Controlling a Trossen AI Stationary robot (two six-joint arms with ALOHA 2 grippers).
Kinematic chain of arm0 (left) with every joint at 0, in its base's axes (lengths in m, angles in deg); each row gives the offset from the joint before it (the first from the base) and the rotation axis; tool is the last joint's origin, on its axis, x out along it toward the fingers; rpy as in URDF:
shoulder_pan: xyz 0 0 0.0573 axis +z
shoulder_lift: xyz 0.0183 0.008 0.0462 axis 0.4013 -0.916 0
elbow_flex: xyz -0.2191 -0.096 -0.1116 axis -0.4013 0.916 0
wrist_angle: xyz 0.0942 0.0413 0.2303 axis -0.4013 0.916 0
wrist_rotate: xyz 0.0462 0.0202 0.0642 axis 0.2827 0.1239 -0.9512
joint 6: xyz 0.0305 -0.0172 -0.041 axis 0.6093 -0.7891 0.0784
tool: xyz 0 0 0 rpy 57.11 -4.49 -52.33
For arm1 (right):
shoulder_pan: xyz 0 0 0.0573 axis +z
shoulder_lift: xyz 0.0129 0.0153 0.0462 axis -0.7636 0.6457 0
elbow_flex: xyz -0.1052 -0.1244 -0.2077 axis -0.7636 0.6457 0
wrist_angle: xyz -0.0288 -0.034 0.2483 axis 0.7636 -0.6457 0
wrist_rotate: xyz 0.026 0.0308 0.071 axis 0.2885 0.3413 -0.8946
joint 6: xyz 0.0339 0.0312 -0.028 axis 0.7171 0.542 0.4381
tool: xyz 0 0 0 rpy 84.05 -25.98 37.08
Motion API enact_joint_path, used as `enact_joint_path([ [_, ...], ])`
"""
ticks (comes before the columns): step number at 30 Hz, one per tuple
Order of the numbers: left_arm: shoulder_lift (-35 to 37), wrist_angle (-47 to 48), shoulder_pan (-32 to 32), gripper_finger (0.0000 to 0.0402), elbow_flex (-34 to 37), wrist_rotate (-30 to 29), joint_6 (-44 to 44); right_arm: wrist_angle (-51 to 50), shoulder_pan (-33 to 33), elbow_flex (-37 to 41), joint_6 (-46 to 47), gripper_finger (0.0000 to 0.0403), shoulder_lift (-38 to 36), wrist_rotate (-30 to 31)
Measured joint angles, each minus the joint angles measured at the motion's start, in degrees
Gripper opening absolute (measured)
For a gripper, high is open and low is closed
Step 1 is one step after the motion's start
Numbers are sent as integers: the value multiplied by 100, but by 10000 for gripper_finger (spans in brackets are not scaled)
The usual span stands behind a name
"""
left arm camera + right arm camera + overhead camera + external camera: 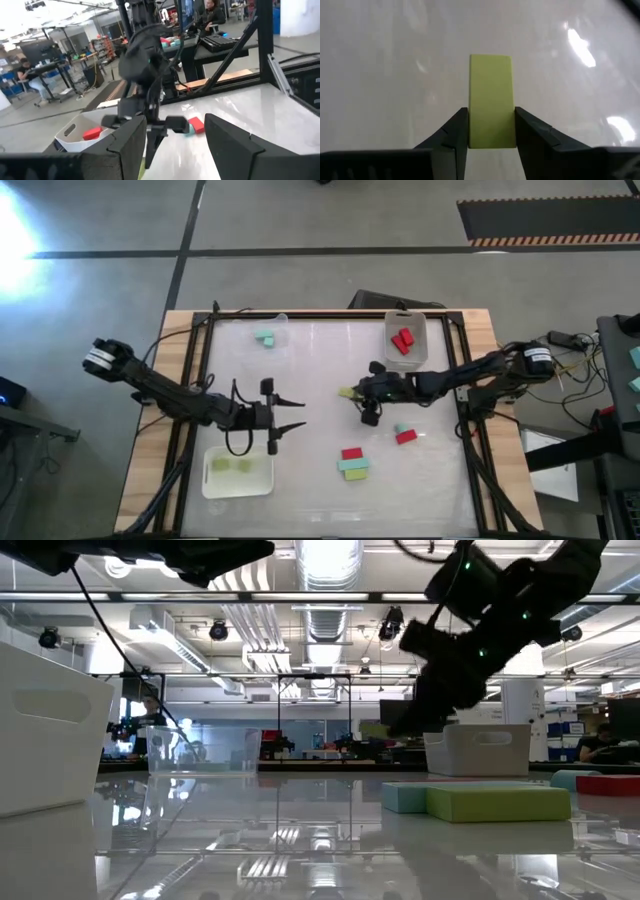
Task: Sort & place blocks by color
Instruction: Put the top green block into the white bin
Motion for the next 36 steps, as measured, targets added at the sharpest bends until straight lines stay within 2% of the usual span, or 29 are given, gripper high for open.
enact_joint_path([
  [3,-73,-72,69,185,0,-4,-119,739,139,39,-118,116,-176,-176],
  [7,-262,-396,154,185,0,-4,-123,2224,333,177,-316,116,-214,-524],
  [12,-623,-1073,280,185,0,-1,-112,4046,398,220,-477,116,26,-1137],
  [15,-826,-1389,332,185,0,-2,-110,4700,405,226,-485,116,198,-1298],
  [25,-1561,-2742,535,185,-106,-2,-115,5198,407,165,-598,116,481,-1304],
  [36,-2271,-2926,722,185,-750,0,-110,5208,407,163,-701,116,481,-1476],
])
